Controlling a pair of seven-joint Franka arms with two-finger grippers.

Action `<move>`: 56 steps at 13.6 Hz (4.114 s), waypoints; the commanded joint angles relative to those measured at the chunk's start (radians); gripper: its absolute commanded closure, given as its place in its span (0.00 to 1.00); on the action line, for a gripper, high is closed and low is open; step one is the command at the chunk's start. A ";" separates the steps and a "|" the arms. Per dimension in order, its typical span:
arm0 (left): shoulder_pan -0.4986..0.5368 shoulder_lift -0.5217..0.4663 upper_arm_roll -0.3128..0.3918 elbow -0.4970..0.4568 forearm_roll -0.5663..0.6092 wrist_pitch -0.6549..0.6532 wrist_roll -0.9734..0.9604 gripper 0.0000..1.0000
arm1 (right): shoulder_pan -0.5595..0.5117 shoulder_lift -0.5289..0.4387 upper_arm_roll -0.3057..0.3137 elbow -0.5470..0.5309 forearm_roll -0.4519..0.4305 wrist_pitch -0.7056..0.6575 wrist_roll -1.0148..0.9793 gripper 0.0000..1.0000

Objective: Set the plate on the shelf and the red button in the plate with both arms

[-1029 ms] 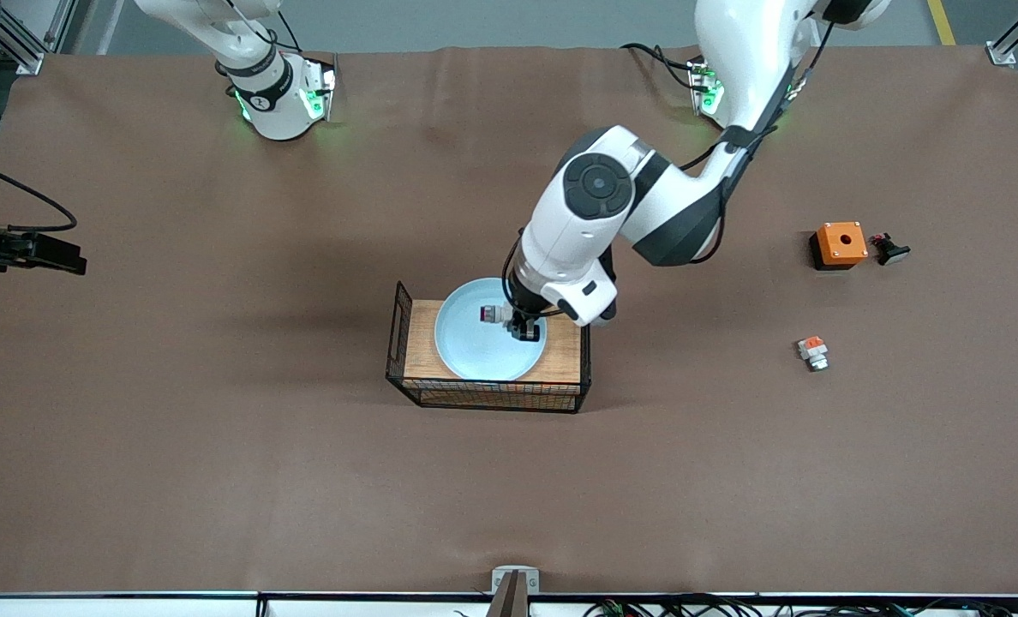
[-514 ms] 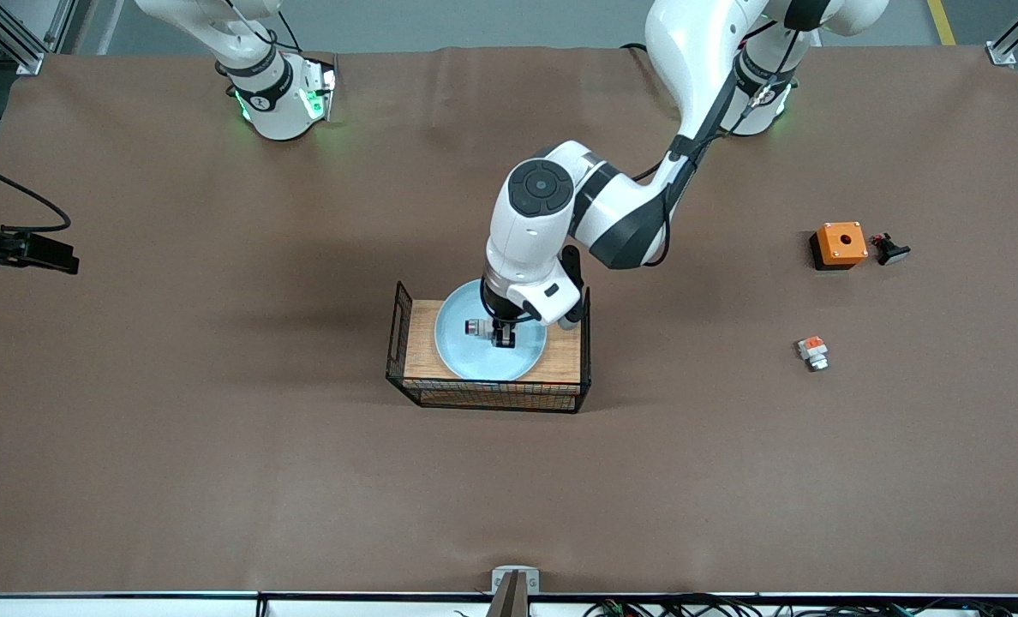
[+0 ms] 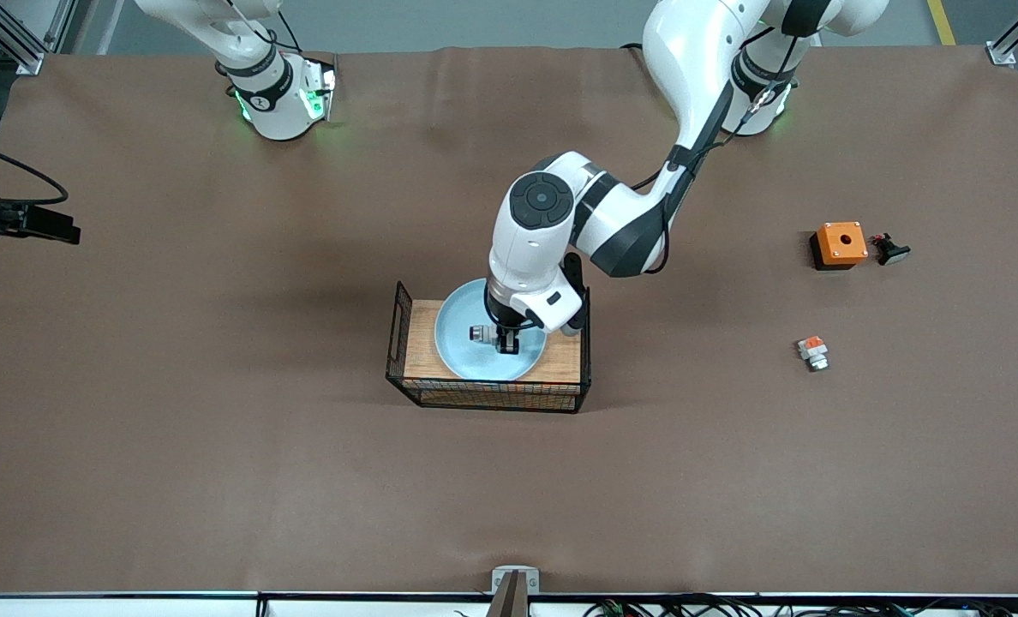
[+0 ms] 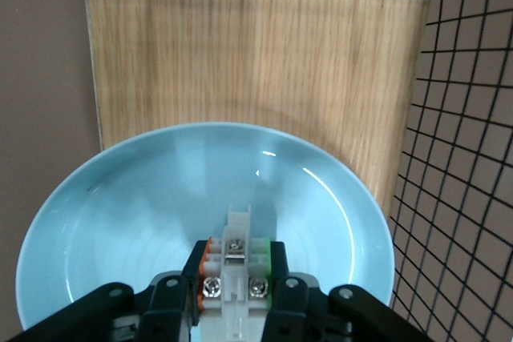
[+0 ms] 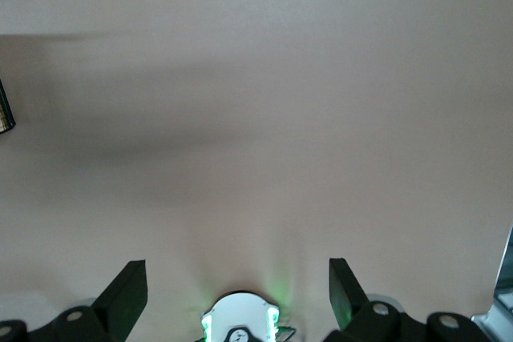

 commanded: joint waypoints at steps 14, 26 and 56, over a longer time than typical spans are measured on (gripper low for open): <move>0.104 -0.266 0.001 -0.014 0.003 -0.173 0.216 0.00 | -0.011 -0.371 0.001 -0.378 0.031 0.219 0.043 0.00; 0.467 -0.714 -0.001 -0.323 -0.041 -0.607 1.453 0.00 | -0.021 -0.376 -0.008 -0.384 0.077 0.280 -0.075 0.00; 0.759 -0.699 -0.047 -0.252 0.081 -0.577 2.154 0.00 | -0.016 -0.422 0.001 -0.448 0.031 0.273 -0.063 0.00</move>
